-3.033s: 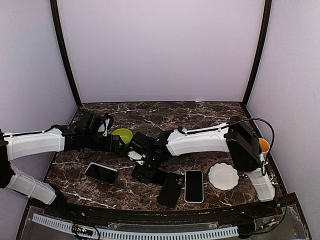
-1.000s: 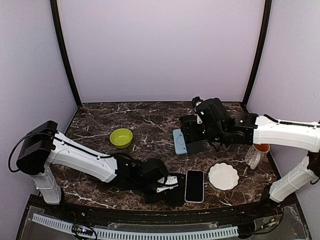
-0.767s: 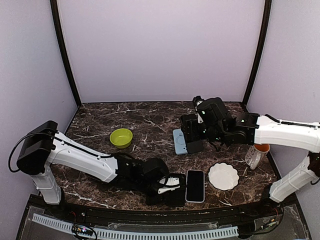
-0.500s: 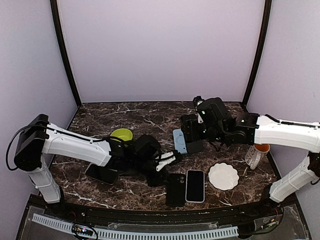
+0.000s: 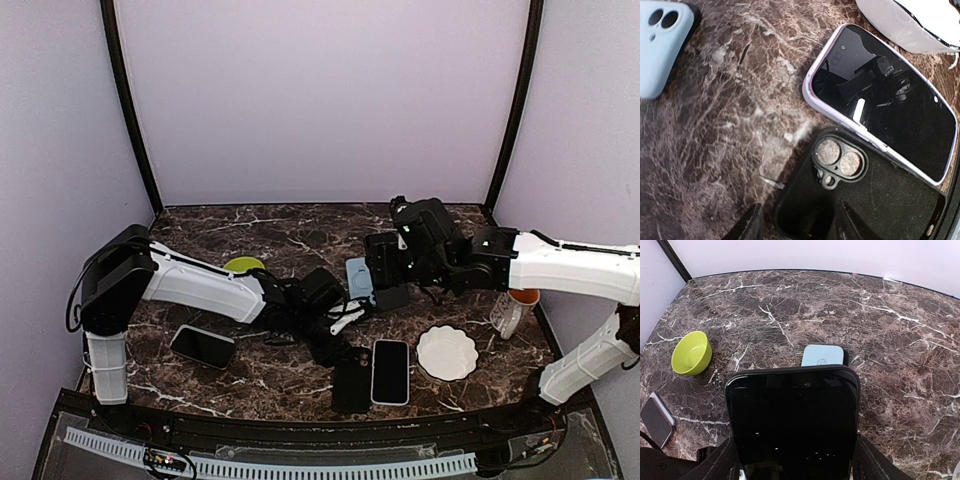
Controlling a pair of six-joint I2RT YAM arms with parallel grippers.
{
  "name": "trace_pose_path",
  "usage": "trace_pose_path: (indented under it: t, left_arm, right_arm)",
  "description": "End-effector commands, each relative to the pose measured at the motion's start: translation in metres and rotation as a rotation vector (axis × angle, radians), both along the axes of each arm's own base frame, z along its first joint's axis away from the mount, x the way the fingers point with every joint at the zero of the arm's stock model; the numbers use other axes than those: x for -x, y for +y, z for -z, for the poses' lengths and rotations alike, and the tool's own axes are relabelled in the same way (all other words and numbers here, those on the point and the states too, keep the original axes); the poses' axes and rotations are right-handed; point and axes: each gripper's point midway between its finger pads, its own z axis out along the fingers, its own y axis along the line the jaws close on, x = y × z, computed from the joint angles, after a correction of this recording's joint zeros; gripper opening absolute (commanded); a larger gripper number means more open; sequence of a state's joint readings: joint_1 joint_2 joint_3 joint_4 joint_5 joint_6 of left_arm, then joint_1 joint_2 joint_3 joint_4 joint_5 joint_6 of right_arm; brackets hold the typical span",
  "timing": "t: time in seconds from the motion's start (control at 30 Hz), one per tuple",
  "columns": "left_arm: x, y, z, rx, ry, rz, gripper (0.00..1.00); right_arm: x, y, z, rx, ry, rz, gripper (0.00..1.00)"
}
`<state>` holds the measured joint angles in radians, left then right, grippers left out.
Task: Put the phone into the phone case
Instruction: Move the phone case to the center of the board.
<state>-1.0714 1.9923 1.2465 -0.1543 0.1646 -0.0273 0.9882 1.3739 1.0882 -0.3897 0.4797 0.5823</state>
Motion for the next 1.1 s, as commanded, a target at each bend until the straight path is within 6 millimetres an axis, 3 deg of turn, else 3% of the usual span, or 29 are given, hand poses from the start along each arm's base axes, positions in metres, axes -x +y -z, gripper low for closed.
trace_pose_path:
  t: [0.0,0.23,0.37,0.5,0.6,0.87,1.07]
  left_arm:
    - [0.002,0.005,0.006,-0.064,-0.009,0.053,0.46]
    - [0.007,0.027,0.011,-0.134,0.013,0.01,0.01]
    - [0.005,0.056,0.005,-0.187,-0.009,-0.094,0.0]
    - [-0.013,0.097,-0.002,-0.261,-0.107,-0.303,0.0]
    - [-0.019,0.116,-0.01,-0.274,-0.144,-0.418,0.0]
    - [-0.037,0.131,-0.017,-0.291,-0.232,-0.62,0.0]
    - [-0.04,0.114,-0.018,-0.251,-0.222,-0.656,0.0]
  right_arm:
    - [-0.004,-0.004,-0.019,-0.057,-0.049,0.031,0.1]
    - [-0.004,-0.004,-0.018,-0.049,-0.042,0.041,0.12]
    - [-0.005,-0.003,-0.007,-0.033,-0.016,0.055,0.12]
    - [-0.002,0.008,-0.003,-0.049,-0.011,0.054,0.1]
    - [-0.002,0.015,-0.006,-0.055,-0.026,0.076,0.08]
    - [-0.001,0.028,-0.011,-0.049,-0.049,0.089,0.07]
    - [0.002,0.025,-0.013,-0.034,-0.051,0.097,0.07]
